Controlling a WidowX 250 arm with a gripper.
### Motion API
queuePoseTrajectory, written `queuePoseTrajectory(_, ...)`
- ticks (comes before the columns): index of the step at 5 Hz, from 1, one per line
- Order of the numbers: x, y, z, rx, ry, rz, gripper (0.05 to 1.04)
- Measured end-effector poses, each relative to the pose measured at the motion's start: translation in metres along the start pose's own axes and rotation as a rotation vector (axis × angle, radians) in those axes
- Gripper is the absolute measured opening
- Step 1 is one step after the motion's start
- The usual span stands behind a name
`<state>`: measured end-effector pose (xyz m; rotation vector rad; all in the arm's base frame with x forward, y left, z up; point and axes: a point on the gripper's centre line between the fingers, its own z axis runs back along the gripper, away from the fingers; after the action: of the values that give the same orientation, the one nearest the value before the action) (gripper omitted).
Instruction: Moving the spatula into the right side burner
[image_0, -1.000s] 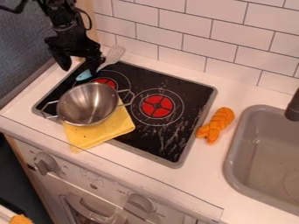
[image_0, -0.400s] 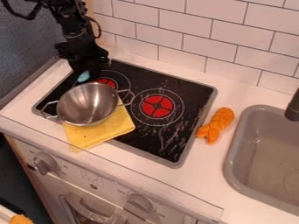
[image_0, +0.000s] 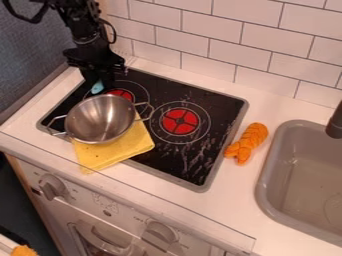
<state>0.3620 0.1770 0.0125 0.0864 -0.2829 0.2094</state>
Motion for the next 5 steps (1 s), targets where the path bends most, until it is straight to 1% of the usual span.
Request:
queuePoseTrajectory(1, -0.001, -0.001, 0.001, -0.001, -0.008, -0.009, 0.334)
queuePoseTrajectory(2, -0.004, 0.0, 0.006, 0.011, -0.01, -0.013, 0.334)
queuePoseTrajectory(3, -0.004, 0.003, 0.018, 0.037, -0.024, -0.016, 0.334)
queuePoseTrajectory(5, 0.009, -0.012, 0.056, 0.059, -0.105, -0.033, 0.334)
